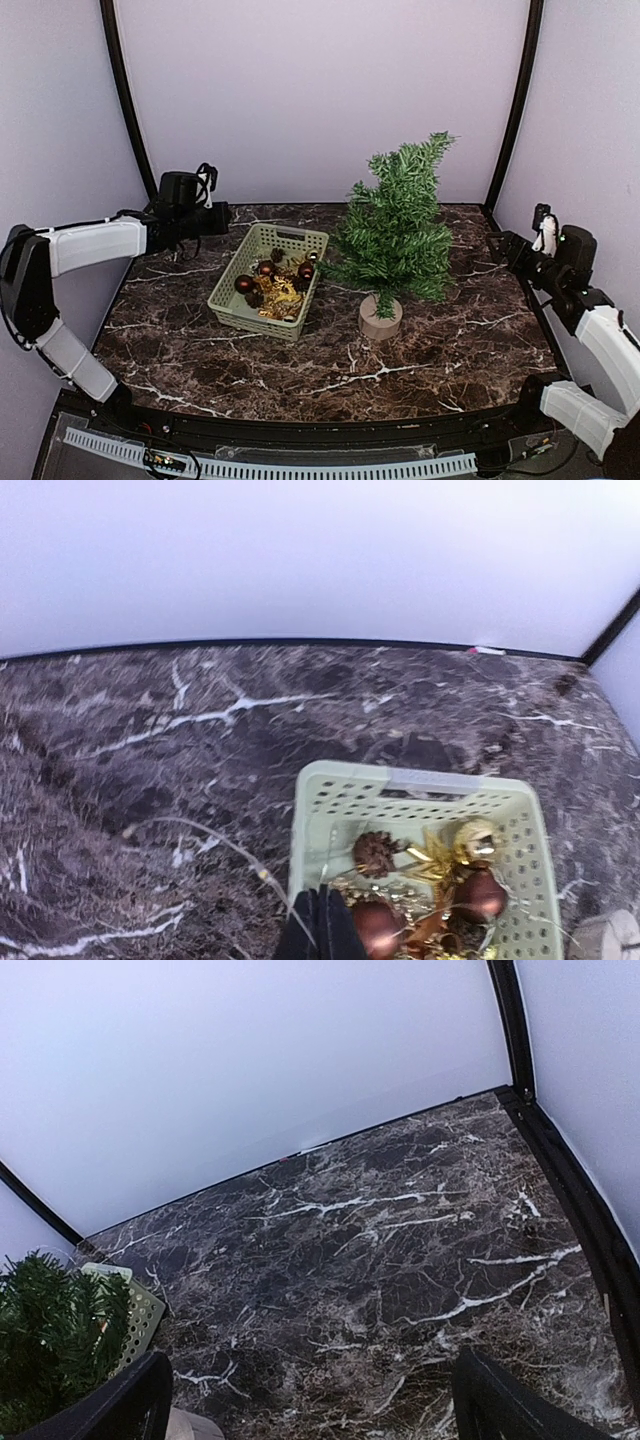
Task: Decorate the small christmas tree
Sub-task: Pick up the light string from the bin, then pass from the left arm to the right
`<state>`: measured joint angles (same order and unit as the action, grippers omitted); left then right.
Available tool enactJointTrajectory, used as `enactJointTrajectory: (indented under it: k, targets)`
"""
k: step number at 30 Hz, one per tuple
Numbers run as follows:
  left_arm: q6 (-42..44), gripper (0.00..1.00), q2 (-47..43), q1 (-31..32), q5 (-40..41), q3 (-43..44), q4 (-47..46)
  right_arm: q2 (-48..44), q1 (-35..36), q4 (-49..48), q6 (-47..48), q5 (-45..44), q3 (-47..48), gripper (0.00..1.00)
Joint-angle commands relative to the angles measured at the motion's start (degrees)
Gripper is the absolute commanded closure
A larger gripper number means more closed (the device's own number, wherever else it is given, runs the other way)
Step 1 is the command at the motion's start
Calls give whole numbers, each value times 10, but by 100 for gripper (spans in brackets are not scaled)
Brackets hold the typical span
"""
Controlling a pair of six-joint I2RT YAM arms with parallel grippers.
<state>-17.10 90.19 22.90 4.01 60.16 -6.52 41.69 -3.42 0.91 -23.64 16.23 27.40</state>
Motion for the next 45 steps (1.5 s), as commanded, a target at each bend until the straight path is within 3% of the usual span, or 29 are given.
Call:
enactJointTrajectory:
  k: [1,5,12,21,25,28,32,36,45]
  targets:
    - [75,100,-71,0,-138,41,56,-5,3,-14,13,26,45,1]
    - [87,100,-120,0,-228,78,106,-18,4,14,17,54,86,1]
    - [78,99,-183,0,-313,161,158,-50,8,44,25,149,161,1]
    - [50,99,-175,0,-406,286,195,-62,20,40,28,256,239,1]
    - [41,99,-165,0,-410,339,193,-55,30,20,11,277,246,1]
    - [52,98,-161,0,-357,359,201,-54,49,16,8,272,244,1]
    - [70,98,-151,0,-311,355,213,-60,64,8,3,263,233,1]
    - [71,98,-125,0,-328,343,219,-61,71,24,8,262,230,1]
    - [100,100,-82,0,-291,173,230,-75,73,44,22,233,206,1]
